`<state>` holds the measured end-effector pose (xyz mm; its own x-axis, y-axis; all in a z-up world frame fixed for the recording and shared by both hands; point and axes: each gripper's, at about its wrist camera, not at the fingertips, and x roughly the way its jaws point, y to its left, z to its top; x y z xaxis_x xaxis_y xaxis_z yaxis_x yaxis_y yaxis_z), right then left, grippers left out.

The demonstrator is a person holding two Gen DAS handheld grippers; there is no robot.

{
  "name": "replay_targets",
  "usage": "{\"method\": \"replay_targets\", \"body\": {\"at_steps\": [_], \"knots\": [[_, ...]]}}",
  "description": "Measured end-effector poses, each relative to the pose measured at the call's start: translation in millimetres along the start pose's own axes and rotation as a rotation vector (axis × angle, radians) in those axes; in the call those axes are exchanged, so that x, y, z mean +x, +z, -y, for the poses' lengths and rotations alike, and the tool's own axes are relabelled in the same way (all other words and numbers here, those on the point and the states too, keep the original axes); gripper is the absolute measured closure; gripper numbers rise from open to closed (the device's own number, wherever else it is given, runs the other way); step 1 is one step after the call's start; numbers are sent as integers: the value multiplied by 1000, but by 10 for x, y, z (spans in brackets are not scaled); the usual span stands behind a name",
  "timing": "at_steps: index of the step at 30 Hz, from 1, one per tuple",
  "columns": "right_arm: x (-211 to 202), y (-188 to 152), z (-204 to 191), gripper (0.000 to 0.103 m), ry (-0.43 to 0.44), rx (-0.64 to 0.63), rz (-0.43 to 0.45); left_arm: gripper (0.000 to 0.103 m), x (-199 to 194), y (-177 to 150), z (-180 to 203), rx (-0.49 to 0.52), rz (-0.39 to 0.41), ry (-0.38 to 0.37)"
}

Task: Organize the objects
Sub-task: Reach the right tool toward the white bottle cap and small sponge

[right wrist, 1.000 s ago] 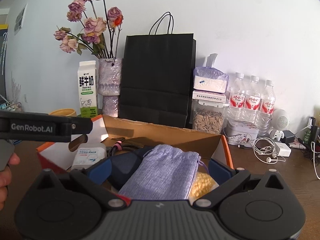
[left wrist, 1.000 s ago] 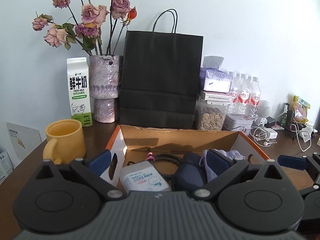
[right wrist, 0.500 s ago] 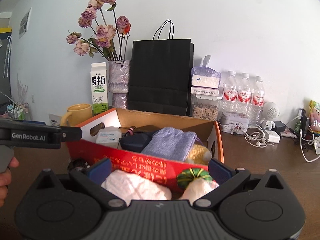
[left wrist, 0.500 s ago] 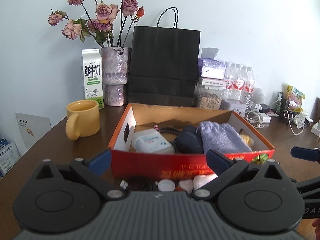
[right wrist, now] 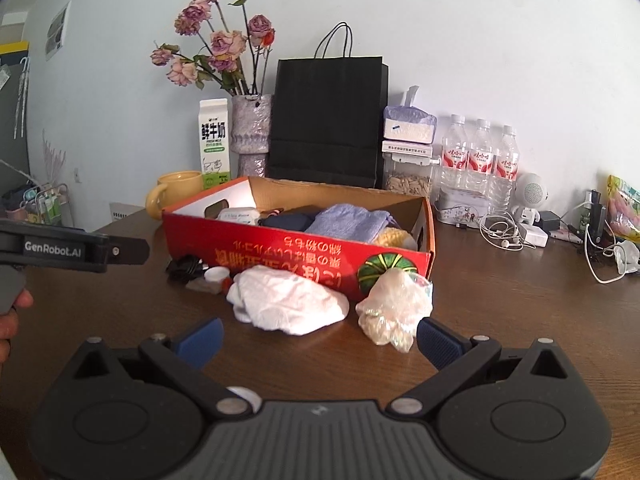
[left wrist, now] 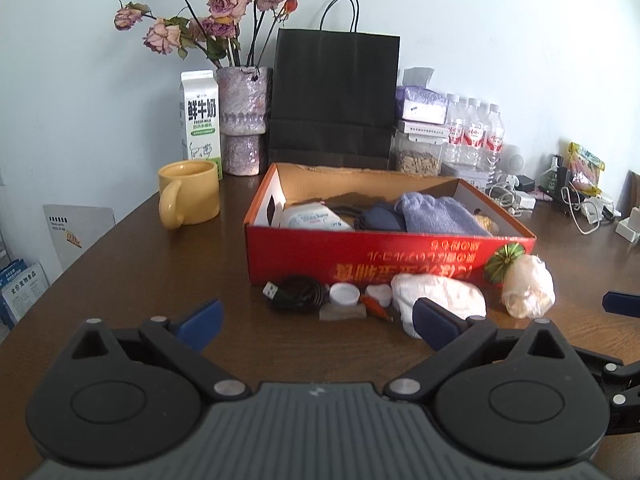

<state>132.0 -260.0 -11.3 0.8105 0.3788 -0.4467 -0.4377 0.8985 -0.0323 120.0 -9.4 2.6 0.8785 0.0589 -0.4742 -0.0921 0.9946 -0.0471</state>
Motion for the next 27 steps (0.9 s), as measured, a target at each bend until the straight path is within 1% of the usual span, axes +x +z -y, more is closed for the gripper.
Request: {"method": "replay_targets", "body": {"at_steps": [6,16,22,27], "knots": [[-193,-141,-65,0,14,-8,-28,0,-177,-203,7,-5,-34,-22],[-380,-464,-87,0,41,4,-86,0,-420,-557,127,-17,-82,-55],[-401,-561,-59,0,48,5,-112,0,-411,-650,300,13,-114,-93],[-365,-564,1,0,46,-9,-120,0,-359,-678,415,37,-130,-113]]}}
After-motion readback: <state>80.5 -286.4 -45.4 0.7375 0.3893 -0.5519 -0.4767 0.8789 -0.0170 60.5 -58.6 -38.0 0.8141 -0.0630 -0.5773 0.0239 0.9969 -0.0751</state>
